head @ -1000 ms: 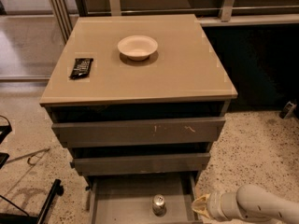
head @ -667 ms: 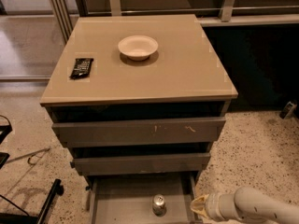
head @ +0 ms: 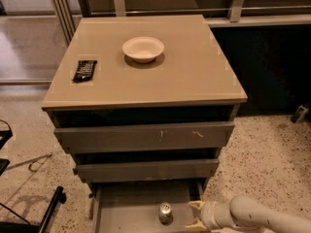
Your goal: Pick 7up can from bottom drawer and place on counter
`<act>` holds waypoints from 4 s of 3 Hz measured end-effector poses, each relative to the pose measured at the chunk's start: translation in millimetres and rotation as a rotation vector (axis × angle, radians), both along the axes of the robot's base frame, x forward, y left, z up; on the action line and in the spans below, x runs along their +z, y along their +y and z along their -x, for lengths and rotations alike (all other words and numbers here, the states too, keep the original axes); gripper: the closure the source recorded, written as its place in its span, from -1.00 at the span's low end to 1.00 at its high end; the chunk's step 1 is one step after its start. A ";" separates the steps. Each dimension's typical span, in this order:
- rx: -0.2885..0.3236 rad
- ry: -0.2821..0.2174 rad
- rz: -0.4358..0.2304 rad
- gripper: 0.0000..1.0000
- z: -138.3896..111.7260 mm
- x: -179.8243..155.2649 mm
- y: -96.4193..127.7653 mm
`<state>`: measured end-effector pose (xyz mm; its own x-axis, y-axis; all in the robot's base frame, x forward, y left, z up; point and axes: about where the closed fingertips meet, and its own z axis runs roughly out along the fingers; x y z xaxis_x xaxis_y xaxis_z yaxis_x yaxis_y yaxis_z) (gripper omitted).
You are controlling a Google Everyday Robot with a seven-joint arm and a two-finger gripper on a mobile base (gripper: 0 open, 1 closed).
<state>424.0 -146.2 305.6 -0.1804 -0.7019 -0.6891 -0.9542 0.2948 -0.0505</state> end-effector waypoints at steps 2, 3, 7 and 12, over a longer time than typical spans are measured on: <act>0.054 -0.030 -0.076 -0.62 -19.4 -37.4 37.8; 0.053 -0.031 -0.083 -0.34 -22.3 -42.1 39.5; 0.030 -0.053 -0.161 -0.62 -44.0 -73.4 64.2; 0.028 -0.031 -0.244 -0.05 -60.8 -118.1 97.4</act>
Offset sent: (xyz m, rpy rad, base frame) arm 0.0370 0.0517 -0.0610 0.1221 -0.0475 0.0686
